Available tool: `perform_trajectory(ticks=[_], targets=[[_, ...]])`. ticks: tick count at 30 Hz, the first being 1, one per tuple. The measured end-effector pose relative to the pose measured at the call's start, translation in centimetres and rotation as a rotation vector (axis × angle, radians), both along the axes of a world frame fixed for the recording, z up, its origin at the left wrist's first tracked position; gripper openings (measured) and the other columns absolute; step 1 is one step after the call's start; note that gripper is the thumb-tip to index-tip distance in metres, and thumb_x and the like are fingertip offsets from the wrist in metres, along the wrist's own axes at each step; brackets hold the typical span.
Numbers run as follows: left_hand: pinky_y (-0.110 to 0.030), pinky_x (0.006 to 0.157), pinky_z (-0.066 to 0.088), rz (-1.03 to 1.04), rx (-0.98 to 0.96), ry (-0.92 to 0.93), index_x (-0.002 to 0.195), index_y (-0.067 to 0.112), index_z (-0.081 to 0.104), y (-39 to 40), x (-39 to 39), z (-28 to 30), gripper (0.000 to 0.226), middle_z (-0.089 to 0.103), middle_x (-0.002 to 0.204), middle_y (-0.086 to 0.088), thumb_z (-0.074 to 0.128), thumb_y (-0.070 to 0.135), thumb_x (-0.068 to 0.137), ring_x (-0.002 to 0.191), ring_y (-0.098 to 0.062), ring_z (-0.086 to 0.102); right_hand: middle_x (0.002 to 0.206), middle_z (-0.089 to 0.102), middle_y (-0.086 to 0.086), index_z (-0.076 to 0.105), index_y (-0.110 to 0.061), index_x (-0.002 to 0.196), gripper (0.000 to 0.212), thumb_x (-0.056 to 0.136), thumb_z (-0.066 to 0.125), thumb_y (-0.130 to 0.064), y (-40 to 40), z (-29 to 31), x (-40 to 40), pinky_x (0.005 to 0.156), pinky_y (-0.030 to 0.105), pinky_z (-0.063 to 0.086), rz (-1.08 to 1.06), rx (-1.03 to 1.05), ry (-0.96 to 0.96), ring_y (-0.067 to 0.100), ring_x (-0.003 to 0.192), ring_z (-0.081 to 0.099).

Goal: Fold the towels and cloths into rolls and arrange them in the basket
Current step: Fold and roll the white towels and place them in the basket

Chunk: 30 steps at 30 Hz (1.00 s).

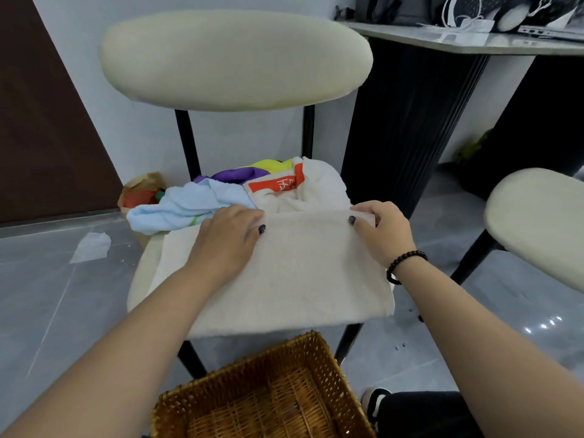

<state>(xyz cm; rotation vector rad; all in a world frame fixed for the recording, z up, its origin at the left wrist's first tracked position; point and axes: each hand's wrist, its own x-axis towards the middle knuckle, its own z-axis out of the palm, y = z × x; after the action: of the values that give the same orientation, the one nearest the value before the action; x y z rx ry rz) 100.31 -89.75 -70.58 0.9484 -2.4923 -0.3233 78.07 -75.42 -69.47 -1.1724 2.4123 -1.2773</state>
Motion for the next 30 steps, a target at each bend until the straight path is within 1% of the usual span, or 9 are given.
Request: perform_trajectory(ticks=[2, 5, 11, 14, 16, 19, 22, 27, 30], targets=[[-0.041, 0.094, 0.035, 0.050, -0.023, 0.008, 0.123, 0.023, 0.062, -0.2, -0.7, 0.0, 0.028, 0.057, 0.121, -0.001, 0.052, 0.029, 0.097, 0.117, -0.025, 0.046, 0.113, 0.058, -0.001, 0.068, -0.021, 0.098, 0.011, 0.089, 0.062, -0.023, -0.4, 0.2, -0.3, 0.074, 0.016, 0.036, 0.005, -0.014, 0.004, 0.013, 0.104, 0.052], [-0.037, 0.087, 0.030, 0.049, -0.022, 0.021, 0.113, 0.027, 0.066, -1.1, -0.9, 0.2, 0.022, 0.057, 0.110, 0.002, 0.058, 0.031, 0.094, 0.112, -0.021, 0.046, 0.107, 0.061, 0.001, 0.067, -0.020, 0.086, 0.004, 0.088, 0.064, -0.022, -0.8, 0.6, -0.9, 0.077, 0.022, 0.040, 0.016, -0.044, 0.003, 0.015, 0.100, 0.055], [-0.044, 0.086, 0.047, -0.059, -0.013, 0.042, 0.106, 0.027, 0.073, -1.8, -0.3, 0.5, 0.018, 0.067, 0.104, 0.005, 0.063, 0.029, 0.091, 0.102, -0.021, 0.059, 0.104, 0.058, -0.004, 0.060, -0.018, 0.089, 0.006, 0.092, 0.057, -0.021, -1.5, 0.2, -0.8, 0.067, 0.008, 0.032, -0.049, -0.109, -0.045, 0.002, 0.088, 0.049], [-0.042, 0.090, 0.048, -0.065, -0.027, 0.028, 0.110, 0.027, 0.072, -1.7, -0.3, 0.4, 0.023, 0.069, 0.111, 0.006, 0.064, 0.035, 0.090, 0.107, -0.019, 0.060, 0.103, 0.057, -0.005, 0.059, -0.015, 0.090, 0.008, 0.092, 0.057, -0.022, -1.9, -0.6, -0.3, 0.065, 0.007, 0.033, -0.152, -0.219, -0.098, -0.004, 0.084, 0.048], [-0.040, 0.084, 0.050, -0.070, -0.068, 0.051, 0.103, 0.025, 0.075, -1.7, -0.3, 0.3, 0.025, 0.073, 0.103, 0.005, 0.061, 0.039, 0.087, 0.099, -0.021, 0.064, 0.105, 0.056, -0.003, 0.059, -0.013, 0.090, 0.011, 0.092, 0.057, -0.024, -2.1, -1.0, -0.1, 0.065, 0.008, 0.032, -0.171, -0.214, -0.117, -0.004, 0.083, 0.047], [-0.031, 0.067, 0.043, -0.029, -0.114, 0.062, 0.086, 0.022, 0.076, -1.5, -0.2, 0.1, 0.013, 0.073, 0.082, 0.001, 0.066, 0.031, 0.086, 0.079, -0.026, 0.064, 0.105, 0.057, -0.002, 0.060, -0.014, 0.090, 0.014, 0.090, 0.060, -0.028, -2.3, -1.3, -0.3, 0.062, 0.012, 0.033, -0.191, -0.167, -0.170, -0.001, 0.081, 0.048], [-0.033, 0.062, 0.042, -0.001, -0.144, 0.057, 0.085, 0.016, 0.070, -1.2, -0.3, -0.2, 0.010, 0.070, 0.078, -0.003, 0.066, 0.025, 0.089, 0.073, -0.029, 0.060, 0.102, 0.060, -0.002, 0.059, -0.016, 0.093, 0.020, 0.086, 0.067, -0.033, -2.0, -1.2, -0.5, 0.064, 0.016, 0.039, -0.223, -0.171, -0.227, 0.002, 0.081, 0.052], [-0.037, 0.072, 0.036, 0.021, -0.068, -0.009, 0.087, 0.016, 0.055, -0.7, -1.1, 0.2, 0.013, 0.060, 0.085, 0.002, 0.051, 0.024, 0.096, 0.084, -0.025, 0.053, 0.095, 0.070, -0.001, 0.068, -0.016, 0.092, 0.024, 0.079, 0.076, -0.035, -0.9, -0.5, -0.7, 0.082, 0.032, 0.055, -0.207, -0.218, -0.479, 0.014, 0.088, 0.065], [-0.037, 0.080, 0.036, -0.022, 0.011, -0.068, 0.096, 0.022, 0.050, -0.7, -1.4, 0.4, 0.026, 0.053, 0.091, 0.010, 0.050, 0.048, 0.093, 0.090, -0.017, 0.048, 0.093, 0.074, 0.007, 0.073, -0.010, 0.089, 0.019, 0.080, 0.076, -0.026, 0.2, 0.0, -1.1, 0.085, 0.043, 0.056, -0.046, -0.123, -0.691, 0.026, 0.091, 0.070]])
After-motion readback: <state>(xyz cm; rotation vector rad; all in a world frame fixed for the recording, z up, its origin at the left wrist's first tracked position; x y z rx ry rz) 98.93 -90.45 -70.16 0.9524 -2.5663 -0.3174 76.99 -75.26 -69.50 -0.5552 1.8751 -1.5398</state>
